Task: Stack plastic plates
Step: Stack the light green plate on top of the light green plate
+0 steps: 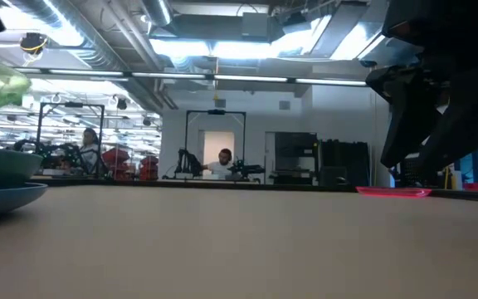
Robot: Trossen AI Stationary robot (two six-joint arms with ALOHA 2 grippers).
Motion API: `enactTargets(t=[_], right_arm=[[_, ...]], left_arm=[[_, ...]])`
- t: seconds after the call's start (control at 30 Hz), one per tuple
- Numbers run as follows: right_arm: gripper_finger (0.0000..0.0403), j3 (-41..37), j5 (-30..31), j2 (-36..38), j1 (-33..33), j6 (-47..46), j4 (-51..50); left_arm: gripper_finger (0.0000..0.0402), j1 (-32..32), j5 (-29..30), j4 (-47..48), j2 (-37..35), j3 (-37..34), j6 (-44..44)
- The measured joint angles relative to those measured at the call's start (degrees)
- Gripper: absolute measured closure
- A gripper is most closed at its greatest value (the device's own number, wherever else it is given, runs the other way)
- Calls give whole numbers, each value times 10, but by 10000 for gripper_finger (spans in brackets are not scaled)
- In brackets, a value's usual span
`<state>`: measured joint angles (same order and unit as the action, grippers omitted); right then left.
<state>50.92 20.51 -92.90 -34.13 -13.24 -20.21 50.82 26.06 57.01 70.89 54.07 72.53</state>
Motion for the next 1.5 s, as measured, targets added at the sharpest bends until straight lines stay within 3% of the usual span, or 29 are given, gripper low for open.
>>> enactTargets(t=[0.2,0.5,0.63,0.73,0.87,0.97,1.07,1.17,1.27,1.37,1.5], right_arm=[[244,0,-1,0,0,1,0],[244,0,-21,0,0,-2,0],[244,14,-22,4,0,0,-49],[244,46,-43,14,-8,-30,-127],[244,91,-79,25,-36,-82,-225],[244,104,-112,29,-66,-132,-263],[244,101,-136,28,-105,-191,-301],[244,86,-143,28,-144,-268,-327],[244,70,-194,28,-183,-350,-348],[244,53,-264,28,-215,-424,-323],[244,25,-296,28,-241,-496,-274]], left_arm=[[389,34,-20,2,0,-31,45],[307,31,-69,6,0,-61,105],[283,6,-58,-53,-5,-61,97],[279,-13,-6,-153,-5,-61,21],[279,-46,70,-326,4,-61,-168],[279,-75,73,-451,17,-60,-308],[279,-94,58,-540,47,-60,-393],[279,-107,55,-592,88,-60,-430],[279,-123,35,-627,133,-61,-433],[279,-134,28,-665,177,-61,-433],[279,-142,26,-713,229,-61,-431]])
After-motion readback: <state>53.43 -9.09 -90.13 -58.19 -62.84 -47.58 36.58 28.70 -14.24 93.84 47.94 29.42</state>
